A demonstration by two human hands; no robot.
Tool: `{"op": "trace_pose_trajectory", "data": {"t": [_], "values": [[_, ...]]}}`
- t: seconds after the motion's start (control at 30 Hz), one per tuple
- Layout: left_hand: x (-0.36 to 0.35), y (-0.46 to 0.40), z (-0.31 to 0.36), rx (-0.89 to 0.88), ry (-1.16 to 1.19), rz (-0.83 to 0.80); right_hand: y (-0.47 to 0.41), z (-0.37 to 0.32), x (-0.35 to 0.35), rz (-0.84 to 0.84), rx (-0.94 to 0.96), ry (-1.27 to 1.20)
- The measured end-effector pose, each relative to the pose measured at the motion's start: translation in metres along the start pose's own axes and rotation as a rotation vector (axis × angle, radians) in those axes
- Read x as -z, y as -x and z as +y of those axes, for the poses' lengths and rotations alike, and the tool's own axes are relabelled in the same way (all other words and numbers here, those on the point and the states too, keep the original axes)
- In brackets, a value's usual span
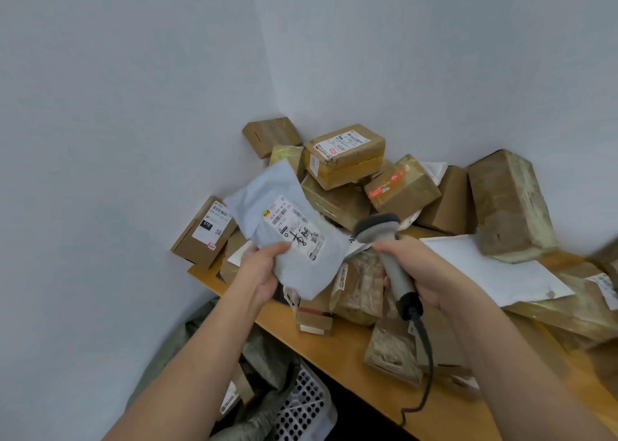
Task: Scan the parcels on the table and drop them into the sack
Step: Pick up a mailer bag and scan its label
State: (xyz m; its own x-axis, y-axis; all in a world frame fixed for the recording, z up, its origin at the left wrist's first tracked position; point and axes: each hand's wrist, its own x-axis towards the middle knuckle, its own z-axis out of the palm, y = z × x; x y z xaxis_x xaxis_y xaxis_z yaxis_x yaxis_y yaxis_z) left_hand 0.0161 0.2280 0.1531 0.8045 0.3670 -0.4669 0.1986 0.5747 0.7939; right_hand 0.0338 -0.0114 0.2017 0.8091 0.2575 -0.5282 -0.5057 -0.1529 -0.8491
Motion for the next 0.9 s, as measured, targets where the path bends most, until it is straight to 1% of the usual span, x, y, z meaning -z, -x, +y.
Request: {"op": "trace_pose_trajectory", "data": {"t": [0.13, 0.2, 0.3, 0.47, 0.9], "values": [[0.009, -0.004, 0.001, 0.061, -0.064, 0.006, 0.025, -0.024, -0.009, -0.161, 0.195, 0.195], [0.011, -0.004, -0.001, 0.071, -0.053, -0.007, 0.038, -0.035, -0.014, -0.177, 0.27, 0.264], [0.012, -0.002, -0.002, 0.082, -0.057, -0.001, 0.055, -0.048, -0.018, -0.141, 0.341, 0.336], [0.013, -0.002, -0.004, 0.087, -0.091, 0.029, 0.073, -0.06, -0.018, -0.143, 0.37, 0.236], [0.015, -0.009, -0.006, 0.126, -0.131, 0.116, 0.103, -0.074, -0.008, -0.152, 0.355, 0.146]]}}
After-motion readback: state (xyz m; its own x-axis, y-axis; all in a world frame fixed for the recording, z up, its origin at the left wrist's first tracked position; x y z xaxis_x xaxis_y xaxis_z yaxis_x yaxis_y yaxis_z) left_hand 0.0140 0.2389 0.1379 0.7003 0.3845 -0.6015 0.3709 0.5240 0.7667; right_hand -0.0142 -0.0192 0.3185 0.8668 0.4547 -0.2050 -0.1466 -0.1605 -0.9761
